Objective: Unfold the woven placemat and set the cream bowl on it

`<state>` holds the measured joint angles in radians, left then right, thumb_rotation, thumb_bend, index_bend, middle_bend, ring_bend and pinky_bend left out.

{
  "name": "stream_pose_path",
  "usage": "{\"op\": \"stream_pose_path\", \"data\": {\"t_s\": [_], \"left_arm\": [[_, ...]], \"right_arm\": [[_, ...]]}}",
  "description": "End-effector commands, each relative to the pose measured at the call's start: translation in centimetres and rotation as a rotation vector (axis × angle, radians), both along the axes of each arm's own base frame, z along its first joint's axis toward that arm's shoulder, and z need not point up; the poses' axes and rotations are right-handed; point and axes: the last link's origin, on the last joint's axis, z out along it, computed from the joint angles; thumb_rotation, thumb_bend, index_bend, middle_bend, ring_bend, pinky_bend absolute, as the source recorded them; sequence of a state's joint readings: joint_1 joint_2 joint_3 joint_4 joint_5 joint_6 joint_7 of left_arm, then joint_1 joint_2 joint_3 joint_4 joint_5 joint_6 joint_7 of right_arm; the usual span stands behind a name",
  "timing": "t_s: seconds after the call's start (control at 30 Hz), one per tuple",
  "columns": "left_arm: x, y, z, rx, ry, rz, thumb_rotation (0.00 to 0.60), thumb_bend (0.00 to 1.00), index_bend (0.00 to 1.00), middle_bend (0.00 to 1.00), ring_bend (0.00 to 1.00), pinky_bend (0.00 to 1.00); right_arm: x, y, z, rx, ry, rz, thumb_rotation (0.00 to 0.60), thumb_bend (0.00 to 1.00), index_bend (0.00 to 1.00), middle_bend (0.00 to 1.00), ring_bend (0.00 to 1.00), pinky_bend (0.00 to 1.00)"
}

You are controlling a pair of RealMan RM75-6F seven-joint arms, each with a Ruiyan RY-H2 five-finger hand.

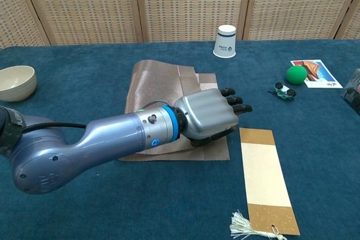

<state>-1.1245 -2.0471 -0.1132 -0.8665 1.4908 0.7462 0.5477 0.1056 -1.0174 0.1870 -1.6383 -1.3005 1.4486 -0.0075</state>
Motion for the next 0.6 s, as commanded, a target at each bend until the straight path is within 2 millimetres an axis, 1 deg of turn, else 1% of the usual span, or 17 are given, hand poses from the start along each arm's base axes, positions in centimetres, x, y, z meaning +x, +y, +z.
{"op": "stream_pose_path", "data": {"t_s": [0.03,0.1,0.17,0.4,0.47,0.6], "left_arm": [[-0.1,0.1,0.0,0.003,-0.005,0.002,0.600,0.40,0.67,0.00,0.00,0.00],[-0.1,0.1,0.0,0.005,-0.011,0.006,0.600,0.41,0.72,0.00,0.00,0.00],[-0.1,0.2,0.1,0.009,-0.018,0.008,0.600,0.41,0.74,0.00,0.00,0.00],[0.2,0.5,1.2,0.025,-0.058,0.010,0.600,0.41,0.78,0.00,0.00,0.00],[0.4,0.5,1.7,0.029,-0.077,0.009,0.600,0.41,0.78,0.00,0.00,0.00],[0.7,0.5,3.5,0.046,-0.139,0.006,0.600,0.41,0.79,0.00,0.00,0.00]], "right_arm": [[0.0,0.0,0.0,-0.001,0.000,0.003,0.600,0.00,0.09,0.00,0.00,0.00],[0.0,0.0,0.0,0.000,-0.001,0.004,0.600,0.00,0.09,0.00,0.00,0.00],[0.0,0.0,0.0,0.000,-0.002,0.005,0.600,0.00,0.09,0.00,0.00,0.00],[0.1,0.1,0.1,-0.003,-0.005,0.009,0.600,0.00,0.09,0.00,0.00,0.00],[0.1,0.1,0.1,-0.003,-0.006,0.011,0.600,0.00,0.09,0.00,0.00,0.00],[0.2,0.2,0.1,-0.003,-0.009,0.015,0.600,0.00,0.09,0.00,0.00,0.00]]}}
